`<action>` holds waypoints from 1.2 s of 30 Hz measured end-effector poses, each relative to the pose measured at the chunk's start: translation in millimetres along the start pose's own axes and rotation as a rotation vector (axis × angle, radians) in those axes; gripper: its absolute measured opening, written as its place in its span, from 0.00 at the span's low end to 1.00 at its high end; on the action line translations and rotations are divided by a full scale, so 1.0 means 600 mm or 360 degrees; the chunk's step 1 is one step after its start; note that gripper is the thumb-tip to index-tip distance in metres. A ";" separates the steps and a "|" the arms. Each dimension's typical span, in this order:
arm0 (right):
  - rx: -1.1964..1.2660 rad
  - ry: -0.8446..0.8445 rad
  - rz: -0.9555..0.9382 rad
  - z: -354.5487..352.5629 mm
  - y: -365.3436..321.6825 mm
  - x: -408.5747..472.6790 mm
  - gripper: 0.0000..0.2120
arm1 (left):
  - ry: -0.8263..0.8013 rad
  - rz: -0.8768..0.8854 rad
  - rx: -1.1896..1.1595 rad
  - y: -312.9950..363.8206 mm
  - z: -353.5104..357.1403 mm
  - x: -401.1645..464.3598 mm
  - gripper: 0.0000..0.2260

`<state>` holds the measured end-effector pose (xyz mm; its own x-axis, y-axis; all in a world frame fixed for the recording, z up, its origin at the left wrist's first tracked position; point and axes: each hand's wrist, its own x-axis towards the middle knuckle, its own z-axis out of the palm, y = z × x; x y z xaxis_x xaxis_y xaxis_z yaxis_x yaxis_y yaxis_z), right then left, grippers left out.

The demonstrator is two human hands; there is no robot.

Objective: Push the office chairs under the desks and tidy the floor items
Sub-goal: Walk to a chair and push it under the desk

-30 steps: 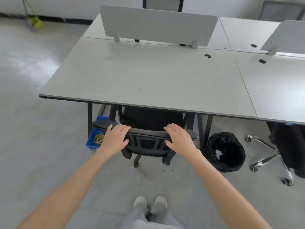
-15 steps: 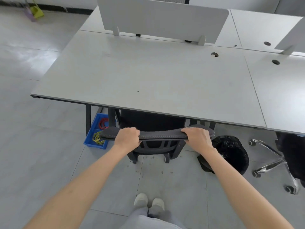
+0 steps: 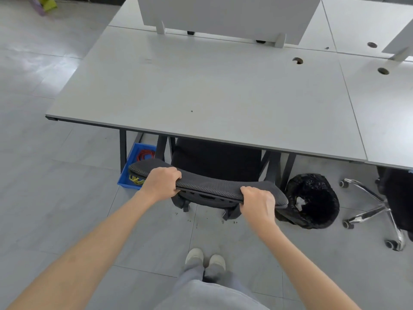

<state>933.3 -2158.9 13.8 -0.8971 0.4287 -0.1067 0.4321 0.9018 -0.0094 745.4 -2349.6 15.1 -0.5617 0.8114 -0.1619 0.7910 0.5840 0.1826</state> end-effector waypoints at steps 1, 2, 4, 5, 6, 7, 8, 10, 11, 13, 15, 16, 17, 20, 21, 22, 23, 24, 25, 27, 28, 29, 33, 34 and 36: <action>-0.0001 0.0024 -0.0014 0.004 -0.013 -0.015 0.15 | -0.0016 0.0043 0.0002 -0.010 -0.001 -0.009 0.12; -0.0002 0.0020 -0.0042 0.010 -0.024 -0.029 0.15 | -0.0032 0.0079 0.0006 -0.019 -0.002 -0.018 0.12; -0.0016 -0.0039 -0.0100 0.018 -0.043 -0.049 0.16 | -0.0062 0.0141 0.0039 -0.032 -0.007 -0.027 0.11; -0.0032 -0.0055 -0.0125 0.022 -0.050 -0.056 0.16 | -0.0090 0.0171 0.0072 -0.035 -0.009 -0.030 0.11; -0.0050 -0.0053 -0.0139 0.026 -0.055 -0.063 0.16 | -0.0133 0.0197 0.0113 -0.036 -0.013 -0.030 0.11; -0.0053 -0.0060 -0.0144 0.028 -0.057 -0.070 0.15 | -0.0177 0.0216 0.0154 -0.035 -0.015 -0.032 0.11; -0.0056 -0.0054 -0.0154 0.030 -0.057 -0.077 0.15 | -0.0216 0.0224 0.0183 -0.033 -0.016 -0.034 0.11; -0.0085 -0.0035 -0.0178 0.030 -0.047 -0.084 0.16 | -0.0280 0.0225 0.0212 -0.023 -0.014 -0.042 0.11; -0.0102 -0.0023 -0.0182 0.027 -0.038 -0.084 0.17 | -0.0314 0.0224 0.0249 -0.014 -0.014 -0.046 0.11; -0.0155 0.0007 -0.0162 0.015 -0.013 -0.074 0.15 | -0.0390 0.0220 0.0392 0.009 -0.018 -0.045 0.11; -0.0203 -0.0002 -0.0163 -0.006 0.017 -0.060 0.11 | -0.0410 0.0222 0.0505 0.035 -0.026 -0.036 0.11; -0.0184 0.0004 -0.0174 -0.017 0.033 -0.052 0.11 | -0.0399 0.0233 0.0537 0.047 -0.032 -0.030 0.12; -0.0152 -0.0041 -0.0186 -0.031 0.046 -0.041 0.12 | -0.0384 0.0235 0.0547 0.055 -0.037 -0.025 0.12; -0.0142 -0.0168 -0.0242 -0.074 0.066 -0.011 0.16 | -0.0330 0.0182 0.0518 0.065 -0.052 -0.021 0.14; -0.0160 -0.0166 -0.0281 -0.087 0.068 -0.003 0.17 | -0.0312 0.0172 0.0504 0.066 -0.058 -0.023 0.16; -0.0170 -0.0172 -0.0317 -0.095 0.071 0.001 0.17 | -0.0293 0.0164 0.0484 0.067 -0.065 -0.026 0.18; -0.0160 -0.0180 -0.0338 -0.101 0.075 0.002 0.16 | -0.0280 0.0172 0.0468 0.066 -0.067 -0.030 0.18; -0.0153 -0.0196 -0.0346 -0.098 0.079 -0.001 0.15 | -0.0251 0.0196 0.0461 0.066 -0.064 -0.037 0.16; -0.0139 -0.0192 -0.0353 -0.089 0.083 -0.008 0.13 | -0.0200 0.0239 0.0480 0.067 -0.056 -0.047 0.14; -0.0170 -0.0148 -0.0411 -0.050 0.085 -0.036 0.13 | -0.0136 0.0315 0.0503 0.069 -0.026 -0.080 0.12; -0.0183 -0.0145 -0.0417 -0.030 0.083 -0.056 0.14 | -0.0161 0.0333 0.0503 0.071 -0.009 -0.096 0.12; -0.0153 -0.0159 -0.0412 -0.011 0.081 -0.074 0.14 | -0.0159 0.0337 0.0497 0.071 0.010 -0.110 0.13; 0.0060 -0.0038 -0.0319 0.016 0.080 -0.079 0.12 | -0.0105 0.0337 0.0461 0.060 0.037 -0.108 0.11; 0.0055 -0.0028 -0.0313 0.013 0.079 -0.067 0.12 | -0.0064 0.0332 0.0462 0.057 0.031 -0.099 0.11; 0.0014 -0.0035 -0.0309 0.006 0.078 -0.044 0.13 | 0.0014 0.0343 0.0469 0.046 0.028 -0.081 0.11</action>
<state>977.4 -2128.4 12.9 -0.9615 0.2456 -0.1237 0.2522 0.9668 -0.0409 798.5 -2373.0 11.7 -0.3754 0.9160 -0.1418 0.9267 0.3681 -0.0756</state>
